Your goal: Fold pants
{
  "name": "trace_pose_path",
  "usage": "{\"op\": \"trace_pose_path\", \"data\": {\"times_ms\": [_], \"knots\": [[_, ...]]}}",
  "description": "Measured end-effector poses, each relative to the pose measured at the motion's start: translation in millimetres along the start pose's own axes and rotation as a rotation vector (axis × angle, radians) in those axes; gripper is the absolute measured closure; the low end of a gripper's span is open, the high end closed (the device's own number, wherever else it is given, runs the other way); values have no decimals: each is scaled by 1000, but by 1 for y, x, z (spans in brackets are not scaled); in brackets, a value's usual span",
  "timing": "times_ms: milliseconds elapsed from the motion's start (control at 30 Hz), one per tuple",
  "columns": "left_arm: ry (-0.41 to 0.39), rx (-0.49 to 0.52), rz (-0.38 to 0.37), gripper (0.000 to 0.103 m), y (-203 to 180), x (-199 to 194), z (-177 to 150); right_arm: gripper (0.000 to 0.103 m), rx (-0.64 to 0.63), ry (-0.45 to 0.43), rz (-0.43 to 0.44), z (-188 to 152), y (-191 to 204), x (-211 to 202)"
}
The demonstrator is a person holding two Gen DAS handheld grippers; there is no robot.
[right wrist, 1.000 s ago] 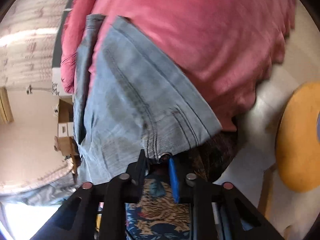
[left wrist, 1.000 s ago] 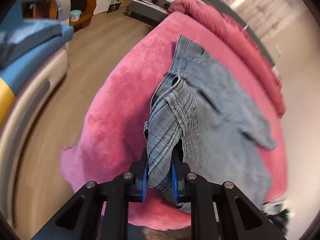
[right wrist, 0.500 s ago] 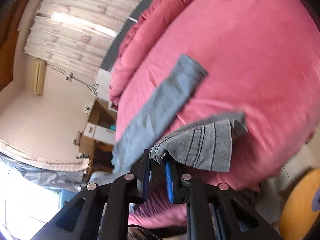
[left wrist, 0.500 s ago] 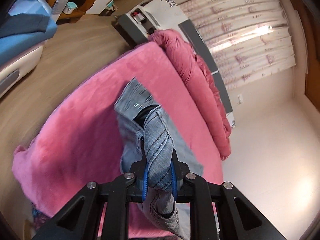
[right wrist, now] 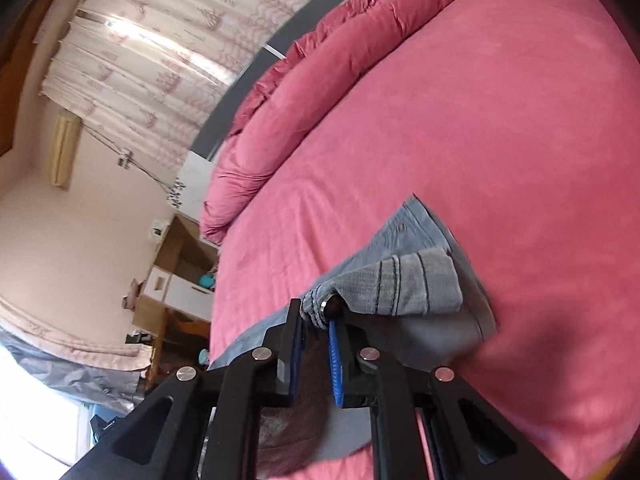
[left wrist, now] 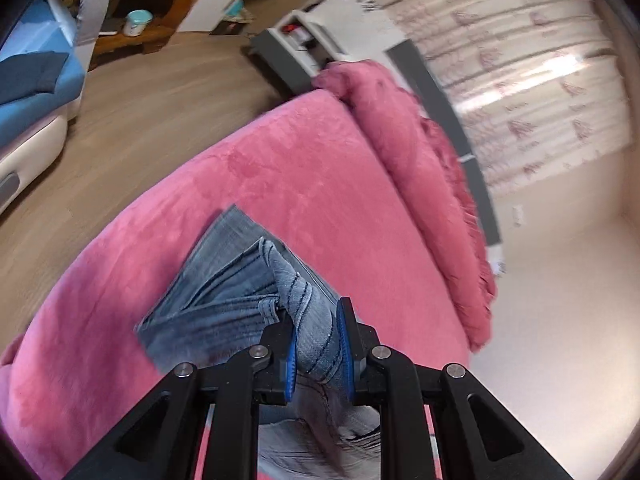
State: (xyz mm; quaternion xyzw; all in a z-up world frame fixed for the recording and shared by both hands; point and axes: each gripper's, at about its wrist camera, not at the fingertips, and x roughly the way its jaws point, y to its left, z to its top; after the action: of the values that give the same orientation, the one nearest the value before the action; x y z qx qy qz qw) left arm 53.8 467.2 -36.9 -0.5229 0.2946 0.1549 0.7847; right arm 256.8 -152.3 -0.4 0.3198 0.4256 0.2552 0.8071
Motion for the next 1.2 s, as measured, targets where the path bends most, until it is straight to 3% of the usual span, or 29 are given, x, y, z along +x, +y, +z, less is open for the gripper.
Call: {"op": "trace_pose_path", "data": {"times_ms": [267,400,467,533,600,633,667,767,900,1033,1200], "knots": [[18,-83,191,86,14,105,48,92,-9,70,-134,56,-16,108],[29,-50,279,84,15,143,62,92,-17,98,-192,69,-20,150],[78,-47,308,76,20,164,67,92,-20,119,-197,74,-23,167],[90,-66,320,47,25,170,70,89,-8,156,-203,76,-29,181],[110,-27,312,42,23,171,71,80,9,175,-193,79,-37,188],[109,3,326,42,22,168,71,69,28,186,-172,80,-43,188],[112,28,324,41,21,164,71,66,37,183,-169,81,-46,185],[119,92,325,39,22,146,69,60,68,121,-108,83,-54,154],[102,149,320,33,37,99,48,53,117,22,-54,68,-71,85],[52,91,294,31,75,52,16,48,154,16,-75,22,-94,25],[62,-20,236,29,123,26,-33,43,216,95,-50,-43,-114,8]]}}
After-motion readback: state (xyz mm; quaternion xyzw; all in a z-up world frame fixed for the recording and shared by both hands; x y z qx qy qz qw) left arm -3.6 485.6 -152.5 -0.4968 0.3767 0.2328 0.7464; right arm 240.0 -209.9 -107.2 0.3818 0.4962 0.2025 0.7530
